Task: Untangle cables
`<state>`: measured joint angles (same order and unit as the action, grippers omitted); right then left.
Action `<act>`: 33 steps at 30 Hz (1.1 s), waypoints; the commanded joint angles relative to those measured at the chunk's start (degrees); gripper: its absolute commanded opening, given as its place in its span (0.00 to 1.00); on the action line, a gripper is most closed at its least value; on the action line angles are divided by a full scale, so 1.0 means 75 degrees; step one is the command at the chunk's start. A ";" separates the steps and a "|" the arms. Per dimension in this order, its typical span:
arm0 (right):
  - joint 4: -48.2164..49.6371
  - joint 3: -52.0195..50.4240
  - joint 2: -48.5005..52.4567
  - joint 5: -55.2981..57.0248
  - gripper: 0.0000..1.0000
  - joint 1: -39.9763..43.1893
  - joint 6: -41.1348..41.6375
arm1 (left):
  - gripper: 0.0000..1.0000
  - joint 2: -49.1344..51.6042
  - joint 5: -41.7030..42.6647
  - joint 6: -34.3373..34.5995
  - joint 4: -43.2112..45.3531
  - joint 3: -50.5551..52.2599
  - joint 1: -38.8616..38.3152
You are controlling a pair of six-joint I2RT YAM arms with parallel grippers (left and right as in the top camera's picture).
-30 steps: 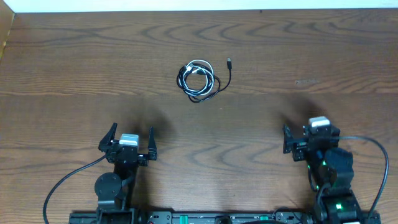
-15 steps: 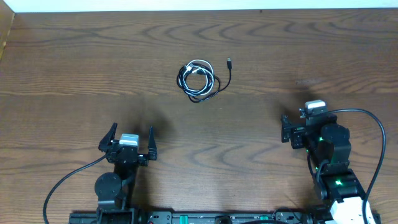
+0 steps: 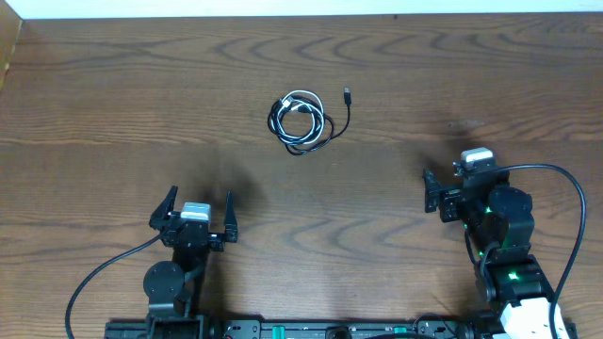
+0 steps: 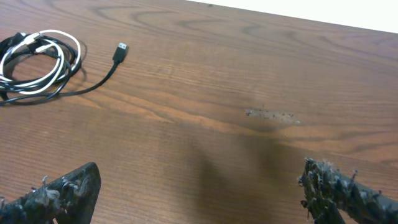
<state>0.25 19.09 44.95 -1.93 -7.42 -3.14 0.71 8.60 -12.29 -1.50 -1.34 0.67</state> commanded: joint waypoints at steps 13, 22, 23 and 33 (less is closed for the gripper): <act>0.0201 0.0169 -0.0006 -0.0082 0.99 -0.0023 0.0388 | 0.99 -0.0006 -0.0044 -0.0102 -0.0245 0.0149 0.0032; 0.0286 0.0169 -0.0006 -0.0076 0.99 -0.0023 0.0382 | 0.99 -0.0006 0.0047 0.0294 -0.0163 0.0146 0.0032; 0.0283 0.0169 -0.0006 -0.0076 0.99 -0.0023 0.0379 | 0.99 -0.0006 0.0047 0.0592 -0.0166 0.0140 0.0029; 0.0149 0.0391 0.0315 0.0271 0.99 -0.0023 0.0353 | 0.99 0.0664 0.0041 0.1128 -0.0906 -0.0577 0.0032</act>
<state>1.87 19.49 46.09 -1.28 -7.42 -1.02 2.74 8.49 -5.48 -6.87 -3.62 0.67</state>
